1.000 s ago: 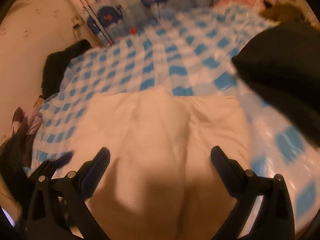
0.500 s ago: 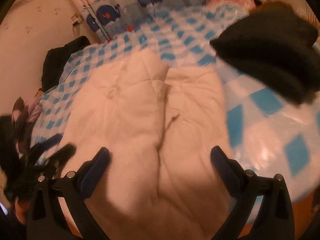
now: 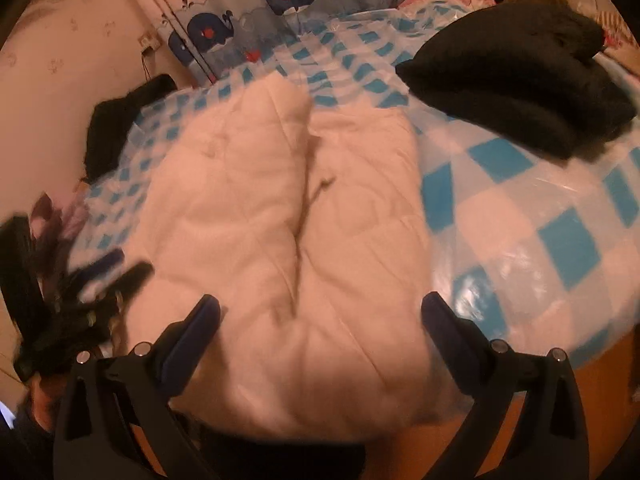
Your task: Fold large clothes
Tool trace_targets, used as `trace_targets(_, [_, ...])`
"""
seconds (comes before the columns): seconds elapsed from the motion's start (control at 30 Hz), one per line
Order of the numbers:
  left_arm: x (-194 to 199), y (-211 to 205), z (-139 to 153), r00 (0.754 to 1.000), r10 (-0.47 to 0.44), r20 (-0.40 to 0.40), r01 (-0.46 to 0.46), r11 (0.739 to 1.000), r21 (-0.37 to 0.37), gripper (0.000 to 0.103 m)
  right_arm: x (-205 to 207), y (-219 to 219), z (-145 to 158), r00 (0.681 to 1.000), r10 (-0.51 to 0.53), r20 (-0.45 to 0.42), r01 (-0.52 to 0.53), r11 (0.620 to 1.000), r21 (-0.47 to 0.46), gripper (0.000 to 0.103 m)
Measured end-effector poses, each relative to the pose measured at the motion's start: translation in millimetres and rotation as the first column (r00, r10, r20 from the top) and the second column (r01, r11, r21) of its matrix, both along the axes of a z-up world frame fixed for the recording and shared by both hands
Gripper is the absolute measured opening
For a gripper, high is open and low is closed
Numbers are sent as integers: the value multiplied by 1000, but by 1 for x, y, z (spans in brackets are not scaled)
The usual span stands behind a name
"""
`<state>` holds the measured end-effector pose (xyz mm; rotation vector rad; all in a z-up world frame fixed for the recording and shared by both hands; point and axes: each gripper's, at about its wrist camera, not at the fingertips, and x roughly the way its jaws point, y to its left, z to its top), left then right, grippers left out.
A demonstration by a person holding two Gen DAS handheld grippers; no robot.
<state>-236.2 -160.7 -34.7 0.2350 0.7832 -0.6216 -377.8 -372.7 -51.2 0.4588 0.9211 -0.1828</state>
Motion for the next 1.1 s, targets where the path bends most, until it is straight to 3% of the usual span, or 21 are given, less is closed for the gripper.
trace_targets(0.1, [-6, -3, -2, 1000, -13, -1, 13, 1000, 10, 96, 1, -13, -24, 1000, 6, -9, -5, 994, 113, 96])
trace_targets(0.2, [-11, -1, 0, 999, -7, 33, 7, 1000, 15, 96, 0, -19, -6, 1000, -10, 13, 8, 989, 146, 96])
trace_targets(0.3, [-10, 0, 2, 999, -7, 37, 7, 1000, 13, 96, 3, -37, 25, 987, -63, 146, 32, 978, 207, 96])
trace_targets(0.43, [-15, -2, 2, 997, 1, 82, -3, 1000, 27, 96, 49, -50, 57, 976, -57, 212, 18, 983, 181, 96])
trace_targets(0.5, [-15, -2, 3, 997, -2, 83, -1, 1000, 28, 96, 87, -51, 55, 981, -36, 193, 6, 988, 152, 96])
trace_targets(0.57, [-13, -2, 3, 997, -7, 76, 5, 1000, 25, 96, 124, -48, 28, 997, -34, 76, 28, 997, 75, 96])
trace_targets(0.6, [-11, -1, 3, 997, -6, 75, 5, 1000, 23, 96, 147, -43, -2, 1000, 15, -27, -14, 999, 42, 97])
trace_targets(0.67, [-10, -1, 3, 998, -12, 60, 11, 1000, 20, 96, 156, -48, -26, 998, 34, -53, -27, 992, 121, 98])
trace_targets(0.77, [1, 15, 8, 997, -55, -50, 53, 997, -50, 96, 141, -53, -2, 998, 31, -54, -25, 994, 109, 97])
trace_targets(0.83, [21, 42, 7, 983, -30, -180, 3, 988, -152, 96, 119, -51, 22, 1000, 21, -3, -20, 995, 94, 97])
trace_targets(0.9, [48, 81, -4, 948, 16, -317, -107, 957, -271, 96, 101, -44, 34, 999, 37, 26, -39, 996, 84, 97])
trace_targets(0.97, [73, 99, -24, 893, 21, -450, -178, 934, -309, 96, 98, -37, 24, 997, 73, -30, -71, 996, 62, 97])
trace_targets(1.0, [79, 100, -32, 874, -2, -487, -183, 925, -333, 96, 99, -36, 15, 995, 81, -51, -78, 995, 64, 97])
trace_targets(1.1, [84, 84, -44, 855, -84, -511, -134, 918, -374, 96, 97, -49, -2, 997, 68, -48, -59, 985, 164, 98])
